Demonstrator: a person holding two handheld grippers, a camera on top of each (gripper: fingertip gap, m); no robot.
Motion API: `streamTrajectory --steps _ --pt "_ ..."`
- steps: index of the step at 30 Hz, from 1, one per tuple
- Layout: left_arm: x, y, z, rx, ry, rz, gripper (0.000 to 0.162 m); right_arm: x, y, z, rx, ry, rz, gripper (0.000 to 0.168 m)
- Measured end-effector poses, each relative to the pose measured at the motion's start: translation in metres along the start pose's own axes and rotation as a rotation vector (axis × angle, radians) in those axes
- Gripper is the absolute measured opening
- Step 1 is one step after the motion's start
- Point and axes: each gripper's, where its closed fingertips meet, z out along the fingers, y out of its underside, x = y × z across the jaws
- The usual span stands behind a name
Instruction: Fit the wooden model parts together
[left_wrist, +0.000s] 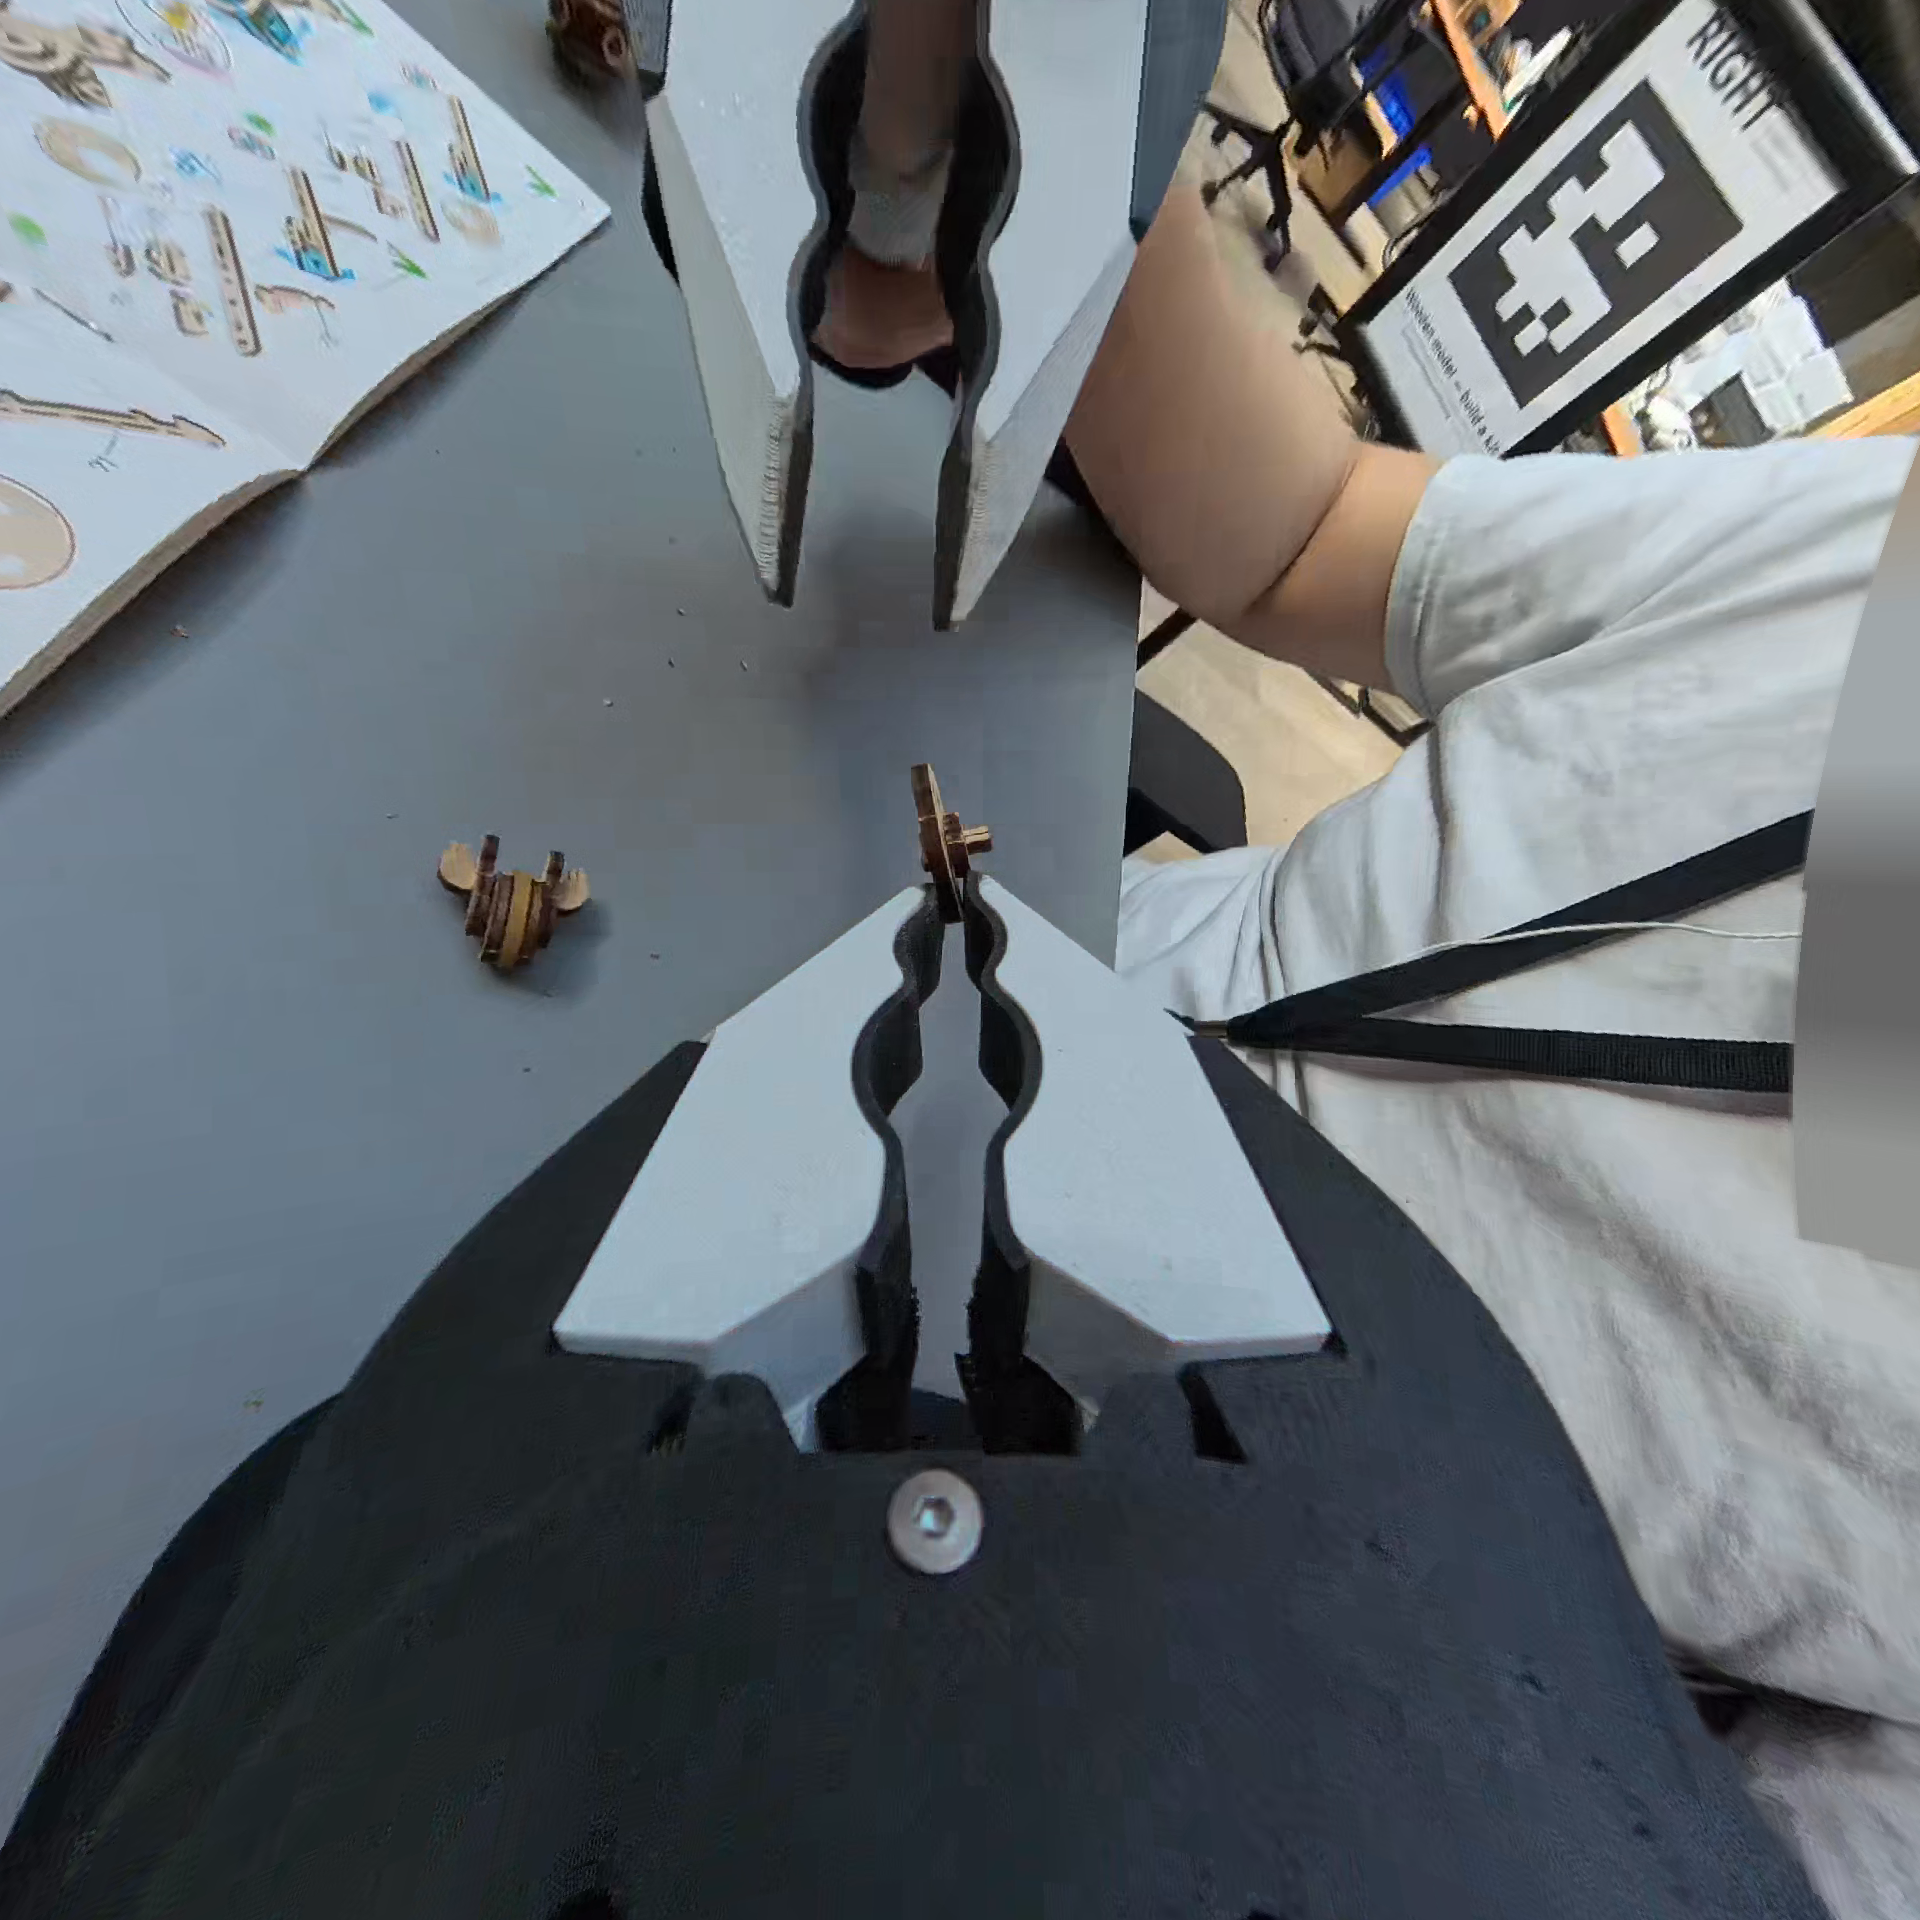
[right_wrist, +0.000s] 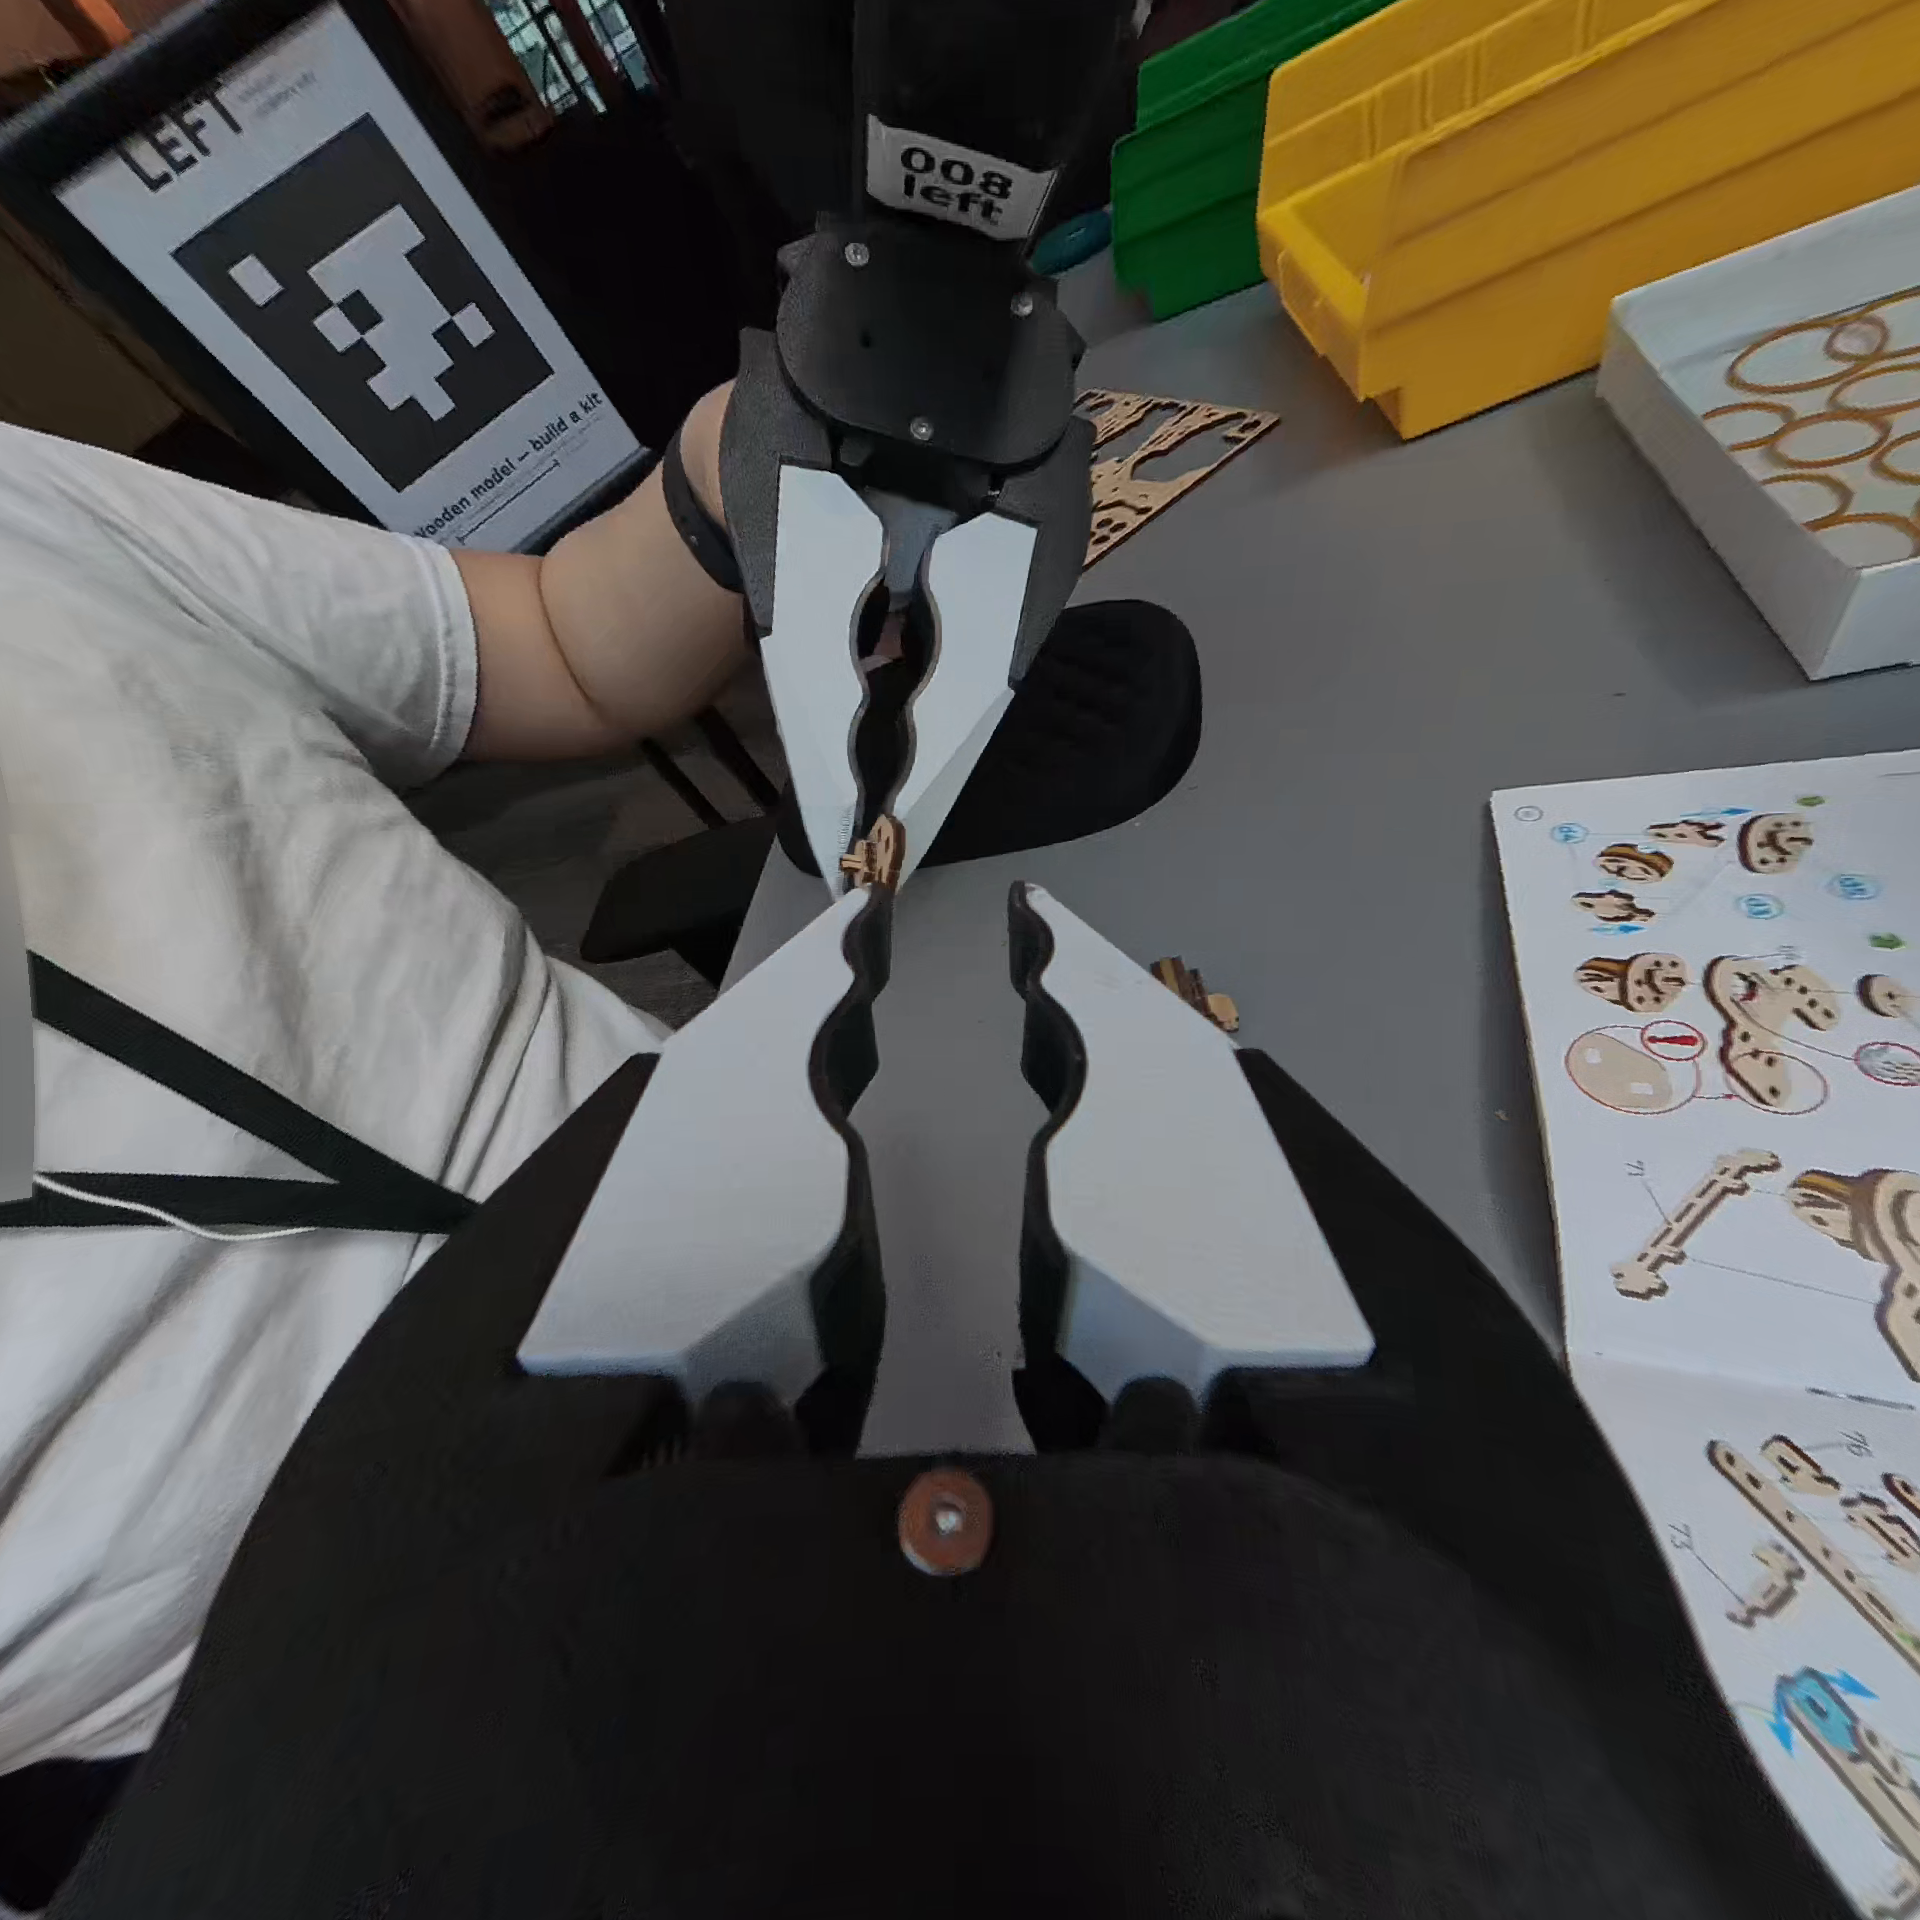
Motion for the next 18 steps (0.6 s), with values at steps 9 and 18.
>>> streamTrajectory --steps 9,18 --pt "0.004 0.019 0.023 -0.279 -0.018 0.054 0.001 -0.028 0.028 0.029 -0.176 -0.229 0.187 0.003" --pt "-0.013 -0.021 0.007 0.115 -0.141 0.049 0.015 0.002 -0.025 -0.023 0.431 -0.13 0.382 0.001"
